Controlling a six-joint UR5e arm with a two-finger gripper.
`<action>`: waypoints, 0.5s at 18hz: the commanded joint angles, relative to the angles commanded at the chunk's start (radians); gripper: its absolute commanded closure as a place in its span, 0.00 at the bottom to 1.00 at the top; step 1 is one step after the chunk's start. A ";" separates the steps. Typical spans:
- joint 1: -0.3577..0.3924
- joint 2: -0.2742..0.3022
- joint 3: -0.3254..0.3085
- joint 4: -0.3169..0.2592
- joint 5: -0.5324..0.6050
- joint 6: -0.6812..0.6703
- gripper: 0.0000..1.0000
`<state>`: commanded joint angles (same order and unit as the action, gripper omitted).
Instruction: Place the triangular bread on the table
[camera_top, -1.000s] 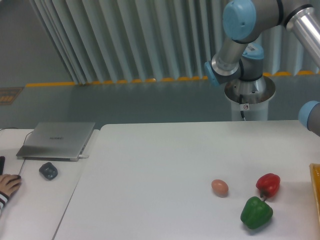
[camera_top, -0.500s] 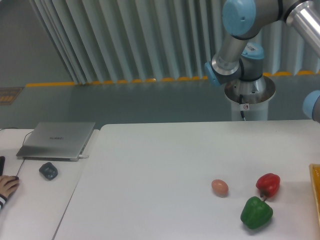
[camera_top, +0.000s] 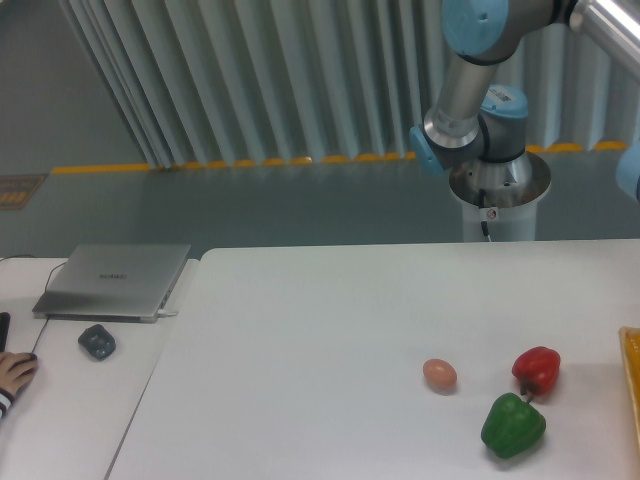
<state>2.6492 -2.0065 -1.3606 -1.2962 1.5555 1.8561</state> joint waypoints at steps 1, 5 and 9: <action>-0.003 -0.005 -0.002 0.006 0.005 -0.011 0.51; 0.008 -0.026 -0.020 0.150 0.003 -0.018 0.00; 0.006 -0.051 -0.043 0.256 0.094 -0.026 0.00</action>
<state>2.6554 -2.0570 -1.4035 -1.0404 1.6498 1.8300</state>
